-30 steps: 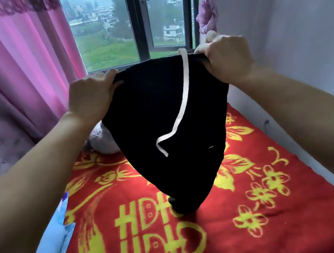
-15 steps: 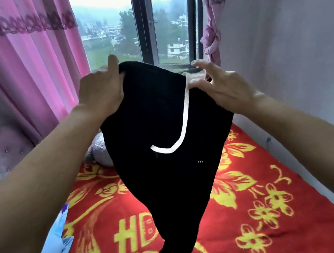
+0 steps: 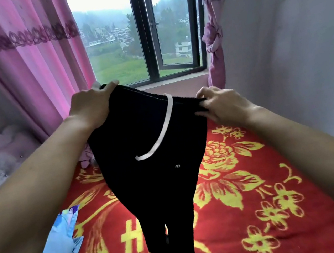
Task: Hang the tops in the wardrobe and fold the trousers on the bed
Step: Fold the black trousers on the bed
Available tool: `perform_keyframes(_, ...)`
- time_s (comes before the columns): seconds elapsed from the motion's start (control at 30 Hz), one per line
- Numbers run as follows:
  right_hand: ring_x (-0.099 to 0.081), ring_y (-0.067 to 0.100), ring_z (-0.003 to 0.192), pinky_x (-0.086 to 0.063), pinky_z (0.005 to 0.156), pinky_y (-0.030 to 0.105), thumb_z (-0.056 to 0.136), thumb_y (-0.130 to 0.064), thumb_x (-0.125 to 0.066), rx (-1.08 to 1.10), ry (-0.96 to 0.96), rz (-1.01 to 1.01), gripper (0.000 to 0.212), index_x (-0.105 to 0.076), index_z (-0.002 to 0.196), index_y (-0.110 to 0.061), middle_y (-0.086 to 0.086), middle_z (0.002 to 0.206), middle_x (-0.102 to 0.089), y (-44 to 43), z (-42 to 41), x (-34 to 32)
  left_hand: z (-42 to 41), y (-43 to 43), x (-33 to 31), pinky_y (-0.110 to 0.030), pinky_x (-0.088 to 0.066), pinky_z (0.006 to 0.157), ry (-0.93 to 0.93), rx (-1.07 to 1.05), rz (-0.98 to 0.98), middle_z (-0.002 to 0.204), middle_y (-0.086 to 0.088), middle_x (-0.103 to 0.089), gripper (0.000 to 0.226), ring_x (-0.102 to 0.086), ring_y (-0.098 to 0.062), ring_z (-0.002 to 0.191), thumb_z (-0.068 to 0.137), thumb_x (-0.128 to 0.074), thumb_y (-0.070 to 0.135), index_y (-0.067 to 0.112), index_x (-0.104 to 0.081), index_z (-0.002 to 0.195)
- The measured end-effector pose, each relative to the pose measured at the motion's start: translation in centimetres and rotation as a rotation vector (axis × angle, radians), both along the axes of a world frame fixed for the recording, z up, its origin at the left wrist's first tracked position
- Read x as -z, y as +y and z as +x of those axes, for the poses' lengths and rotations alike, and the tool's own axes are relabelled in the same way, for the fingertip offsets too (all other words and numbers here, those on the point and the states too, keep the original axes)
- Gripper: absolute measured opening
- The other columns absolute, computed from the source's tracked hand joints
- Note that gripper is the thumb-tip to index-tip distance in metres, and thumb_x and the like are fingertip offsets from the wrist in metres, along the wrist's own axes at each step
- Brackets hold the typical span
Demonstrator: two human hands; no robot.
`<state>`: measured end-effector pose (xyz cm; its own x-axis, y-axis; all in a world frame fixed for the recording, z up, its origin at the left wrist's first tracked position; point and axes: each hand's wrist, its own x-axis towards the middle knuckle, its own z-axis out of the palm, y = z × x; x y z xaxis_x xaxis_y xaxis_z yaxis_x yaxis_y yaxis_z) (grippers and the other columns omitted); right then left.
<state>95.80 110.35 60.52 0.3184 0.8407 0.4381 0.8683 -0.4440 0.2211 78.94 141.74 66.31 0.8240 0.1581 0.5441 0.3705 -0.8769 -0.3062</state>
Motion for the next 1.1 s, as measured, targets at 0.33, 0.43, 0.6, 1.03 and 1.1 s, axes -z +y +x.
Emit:
perform_keyframes(0.33, -0.064, 0.043, 0.102, -0.052, 0.084, 0.054, 0.092, -0.014, -0.051, 0.077, 0.204, 0.242, 0.072, -0.024, 0.156, -0.031, 0.014, 0.130, -0.059, 1.2, 0.5, -0.8, -1.1, -0.8, 3.5, -0.041, -0.039, 0.056, 0.014, 0.110, -0.135, 0.094, -0.018, -0.049, 0.029, -0.043, -0.027, 0.070, 0.091, -0.053, 0.019, 0.010, -0.038, 0.114)
perform_keyframes(0.43, -0.062, 0.042, 0.105, -0.053, 0.085, 0.053, 0.092, -0.014, -0.052, 0.138, 0.110, 0.226, 0.047, -0.052, 0.138, -0.022, 0.012, 0.121, -0.060, 0.9, 1.1, -2.8, -1.6, -0.9, 3.3, -0.040, -0.044, 0.058, -0.078, 0.212, -0.177, 0.096, -0.019, -0.053, 0.041, -0.056, -0.035, 0.069, 0.089, -0.053, 0.039, 0.011, -0.037, 0.115)
perform_keyframes(0.6, -0.057, 0.043, 0.104, -0.049, 0.074, 0.047, 0.091, -0.012, -0.049, 0.167, -0.152, 0.472, 0.035, -0.051, 0.126, -0.015, 0.020, 0.122, -0.053, 0.6, 1.7, -8.2, -0.9, -0.4, 0.1, -0.048, -0.049, 0.065, -0.323, 0.212, -0.092, 0.115, -0.022, -0.050, 0.061, -0.059, -0.042, 0.091, 0.088, -0.062, 0.048, 0.015, -0.039, 0.132)
perform_keyframes(1.03, -0.061, 0.032, 0.109, -0.049, 0.081, 0.037, 0.081, -0.021, -0.059, 0.552, 0.540, -0.299, 0.027, -0.056, 0.108, -0.016, 0.006, 0.114, -0.061, -5.2, -2.1, 20.5, -1.4, -9.1, 28.6, -0.038, -0.048, 0.090, 0.450, 0.027, -0.817, 0.111, -0.005, -0.064, 0.032, -0.059, -0.028, 0.109, 0.085, -0.071, 0.032, 0.020, -0.065, 0.114)
perform_keyframes(1.1, -0.060, 0.031, 0.113, -0.049, 0.082, 0.037, 0.085, -0.021, -0.058, 0.584, 0.630, -0.469, 0.030, -0.054, 0.115, -0.016, 0.006, 0.120, -0.060, -6.8, -3.9, 25.9, -3.4, -11.0, 34.7, -0.037, -0.047, 0.086, 0.588, 0.018, -0.841, 0.108, -0.005, -0.064, 0.024, -0.059, -0.028, 0.108, 0.088, -0.067, 0.029, 0.018, -0.065, 0.109)
